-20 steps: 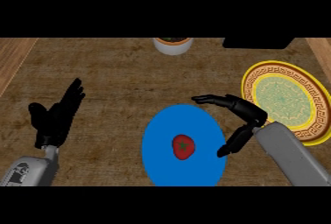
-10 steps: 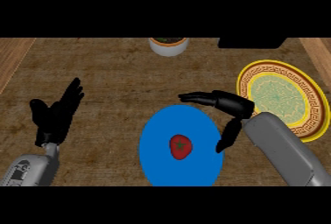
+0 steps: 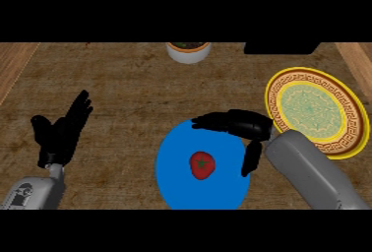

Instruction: Pick the tomato from the plate and place it in the plate

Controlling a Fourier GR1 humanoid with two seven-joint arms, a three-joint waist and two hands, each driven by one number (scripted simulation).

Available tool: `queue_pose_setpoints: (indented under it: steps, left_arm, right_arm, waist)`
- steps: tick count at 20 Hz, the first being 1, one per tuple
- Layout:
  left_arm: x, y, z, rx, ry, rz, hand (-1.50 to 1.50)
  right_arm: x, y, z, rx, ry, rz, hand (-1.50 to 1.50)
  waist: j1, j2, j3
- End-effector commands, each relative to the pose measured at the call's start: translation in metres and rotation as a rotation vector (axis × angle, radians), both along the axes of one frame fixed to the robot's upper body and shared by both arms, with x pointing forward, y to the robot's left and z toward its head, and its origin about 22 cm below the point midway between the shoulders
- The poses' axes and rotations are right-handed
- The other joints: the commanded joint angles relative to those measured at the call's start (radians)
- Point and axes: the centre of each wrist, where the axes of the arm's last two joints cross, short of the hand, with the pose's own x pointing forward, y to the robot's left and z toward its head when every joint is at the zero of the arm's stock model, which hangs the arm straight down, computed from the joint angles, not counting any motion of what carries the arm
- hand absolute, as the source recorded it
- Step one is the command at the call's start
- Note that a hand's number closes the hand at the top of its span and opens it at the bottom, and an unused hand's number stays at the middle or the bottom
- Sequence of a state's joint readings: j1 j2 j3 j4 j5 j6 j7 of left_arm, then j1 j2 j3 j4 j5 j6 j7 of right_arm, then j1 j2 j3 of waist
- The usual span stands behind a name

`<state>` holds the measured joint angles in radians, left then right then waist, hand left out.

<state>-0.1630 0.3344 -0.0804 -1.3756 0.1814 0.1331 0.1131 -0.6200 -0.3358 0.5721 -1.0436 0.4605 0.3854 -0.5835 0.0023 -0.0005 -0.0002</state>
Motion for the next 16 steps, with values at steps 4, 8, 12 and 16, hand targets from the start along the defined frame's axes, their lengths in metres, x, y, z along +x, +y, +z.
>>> queue_pose_setpoints:
  steps: [4,8,12,16]
  left_arm:
    - [-0.001,0.010,0.001,0.002,-0.003,-0.008,0.00]
    - [-0.003,0.001,0.013,-0.007,0.010,-0.006,0.00]
    - [-0.005,0.005,0.000,-0.002,0.014,-0.021,0.00]
    - [0.004,-0.022,-0.013,-0.012,0.000,-0.003,0.00]
  right_arm:
    - [-0.005,0.034,0.001,-0.167,-0.068,0.023,-1.50]
    - [-0.003,0.049,0.009,-0.223,-0.065,0.037,-1.50]
    - [0.007,0.055,-0.002,-0.253,-0.051,0.044,-1.50]
    - [-0.011,0.071,0.005,-0.274,-0.086,0.025,-1.50]
  waist:
    - [0.001,0.000,0.000]
    - [0.003,0.000,0.000]
    - [0.007,0.002,0.000]
    - [-0.003,0.000,0.000]
